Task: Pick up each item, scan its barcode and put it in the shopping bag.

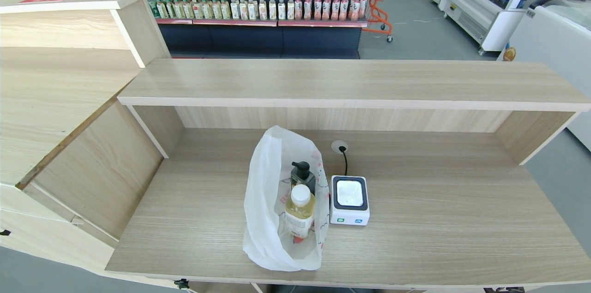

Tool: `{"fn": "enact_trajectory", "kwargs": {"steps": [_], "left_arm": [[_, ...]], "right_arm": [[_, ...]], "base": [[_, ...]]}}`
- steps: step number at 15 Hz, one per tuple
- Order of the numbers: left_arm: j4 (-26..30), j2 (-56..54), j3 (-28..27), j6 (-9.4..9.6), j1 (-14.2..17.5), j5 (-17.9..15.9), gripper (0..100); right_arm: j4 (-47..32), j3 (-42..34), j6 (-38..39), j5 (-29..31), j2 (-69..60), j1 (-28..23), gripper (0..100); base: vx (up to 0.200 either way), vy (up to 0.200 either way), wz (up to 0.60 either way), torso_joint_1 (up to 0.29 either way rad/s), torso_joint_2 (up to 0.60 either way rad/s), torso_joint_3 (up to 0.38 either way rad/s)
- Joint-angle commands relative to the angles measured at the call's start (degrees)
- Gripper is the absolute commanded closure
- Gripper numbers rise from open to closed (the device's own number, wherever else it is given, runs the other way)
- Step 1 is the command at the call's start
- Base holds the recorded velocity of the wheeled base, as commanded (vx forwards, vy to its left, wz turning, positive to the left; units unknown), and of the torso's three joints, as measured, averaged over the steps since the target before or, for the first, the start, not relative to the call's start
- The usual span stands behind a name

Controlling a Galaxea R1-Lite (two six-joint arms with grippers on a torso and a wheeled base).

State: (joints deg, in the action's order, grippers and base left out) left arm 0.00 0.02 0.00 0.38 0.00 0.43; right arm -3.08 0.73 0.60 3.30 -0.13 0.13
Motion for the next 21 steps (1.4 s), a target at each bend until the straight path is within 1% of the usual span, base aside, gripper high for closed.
{"fn": "enact_trajectory", "kwargs": {"steps": [1, 2, 4, 7, 8, 21], "left_arm": [[0.0, -0.02, 0.0, 0.15, 0.0, 0.01, 0], [0.0, 0.06, 0.0, 0.33, -0.09, -0.08, 0], [0.0, 0.5, 0.0, 0.24, -0.09, -0.08, 0], [0.0, 0.33, 0.0, 0.24, -0.09, -0.08, 0], [0.0, 0.06, 0.0, -0.11, 0.0, 0.01, 0], [0.0, 0.06, 0.0, -0.03, 0.0, 0.01, 0]], "right_arm": [[0.01, -0.03, 0.55, 0.04, 0.22, -0.05, 100], [0.01, -0.03, 0.19, 0.04, 0.22, -0.05, 100], [0.01, -0.03, 0.46, 0.04, 0.22, -0.05, 100], [0.01, -0.03, 0.55, 0.04, 0.22, -0.05, 100], [0.01, -0.03, 0.55, 0.04, 0.22, -0.05, 100], [0.01, -0.03, 0.55, 0.04, 0.22, -0.05, 100]], "base": [[0.0, 0.0, 0.0, 0.0, 0.0, 0.0], [0.0, -0.2, 0.0, 0.007, 0.0, 0.002], [0.2, -0.2, 0.0, -0.002, 0.0, 0.005], [0.0, -0.2, 0.0, 0.007, 0.0, -0.001], [0.0, 0.0, 0.0, 0.0, 0.0, 0.0], [0.0, 0.0, 0.0, 0.0, 0.0, 0.0]]}}
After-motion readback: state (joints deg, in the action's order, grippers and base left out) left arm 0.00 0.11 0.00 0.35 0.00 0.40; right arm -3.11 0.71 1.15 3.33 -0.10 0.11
